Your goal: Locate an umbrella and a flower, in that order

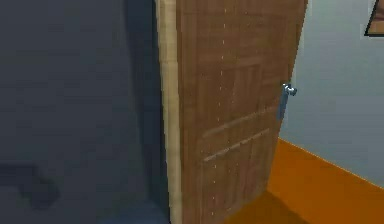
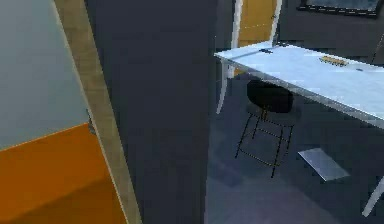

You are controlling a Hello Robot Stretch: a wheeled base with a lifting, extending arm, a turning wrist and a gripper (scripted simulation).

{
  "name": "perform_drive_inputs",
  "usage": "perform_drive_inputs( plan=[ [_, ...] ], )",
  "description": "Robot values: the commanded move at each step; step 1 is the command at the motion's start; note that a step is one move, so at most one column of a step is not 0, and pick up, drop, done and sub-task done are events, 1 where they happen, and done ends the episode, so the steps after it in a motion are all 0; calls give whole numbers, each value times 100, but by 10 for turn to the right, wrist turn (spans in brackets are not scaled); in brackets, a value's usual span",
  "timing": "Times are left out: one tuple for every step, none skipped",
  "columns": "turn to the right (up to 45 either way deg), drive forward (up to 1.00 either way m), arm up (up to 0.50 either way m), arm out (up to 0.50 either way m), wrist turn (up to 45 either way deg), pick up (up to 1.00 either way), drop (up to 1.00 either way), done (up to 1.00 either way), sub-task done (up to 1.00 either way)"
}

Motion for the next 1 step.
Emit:
perform_drive_inputs(
  plan=[
    [-180, 0, 0, 0, 0, 0, 0, 0, 0]
  ],
)
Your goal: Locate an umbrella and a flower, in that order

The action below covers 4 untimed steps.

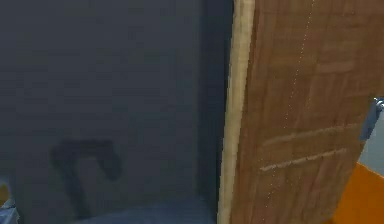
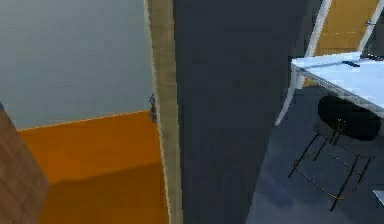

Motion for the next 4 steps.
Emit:
perform_drive_inputs(
  plan=[
    [0, 30, 0, 0, 0, 0, 0, 0, 0],
    [450, 0, 0, 0, 0, 0, 0, 0, 0],
    [240, 0, 0, 0, 0, 0, 0, 0, 0],
    [30, 0, 0, 0, 0, 0, 0, 0, 0]
  ],
)
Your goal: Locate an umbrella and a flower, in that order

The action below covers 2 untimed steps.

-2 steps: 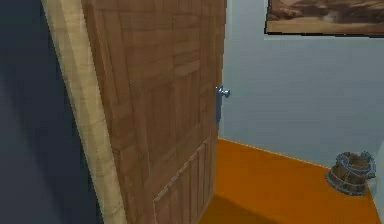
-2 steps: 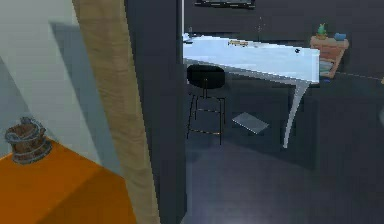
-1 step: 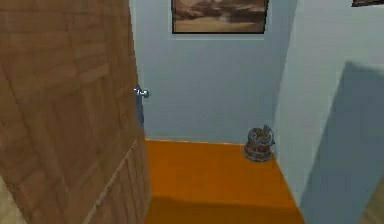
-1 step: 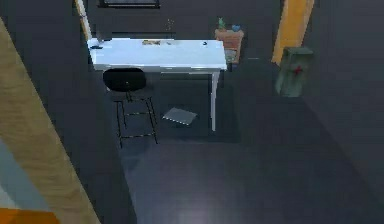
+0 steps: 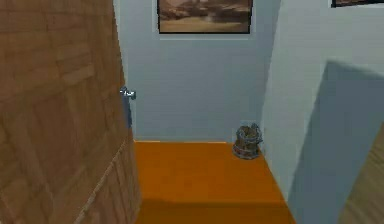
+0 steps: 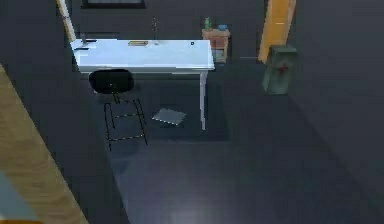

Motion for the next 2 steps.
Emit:
perform_drive_inputs(
  plan=[
    [0, 100, 0, 0, 0, 0, 0, 0, 0],
    [-180, 0, 0, 0, 0, 0, 0, 0, 0]
  ],
)
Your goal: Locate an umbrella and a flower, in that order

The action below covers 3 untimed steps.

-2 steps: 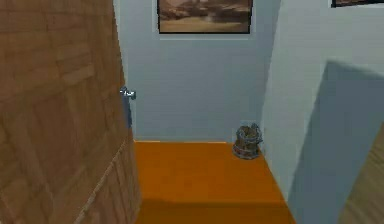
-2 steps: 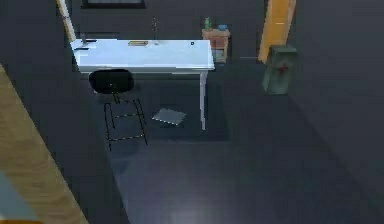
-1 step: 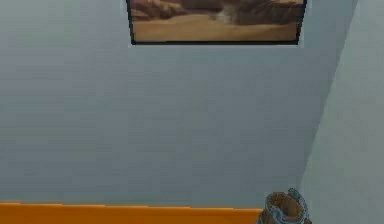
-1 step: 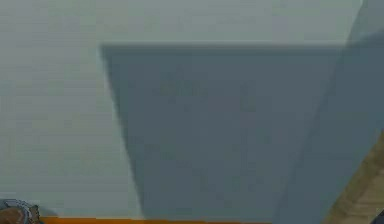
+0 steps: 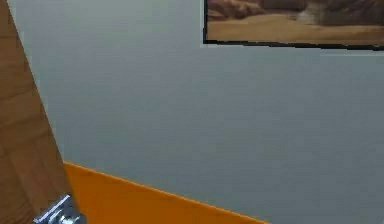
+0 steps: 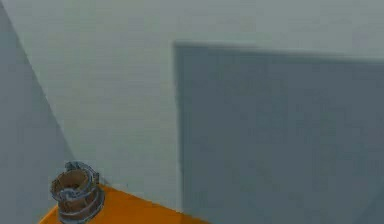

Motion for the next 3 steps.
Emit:
perform_drive_inputs(
  plan=[
    [0, 85, 0, 0, 0, 0, 0, 0, 0],
    [-450, 0, 0, 0, 0, 0, 0, 0, 0],
    [-240, 0, 0, 0, 0, 0, 0, 0, 0]
  ],
)
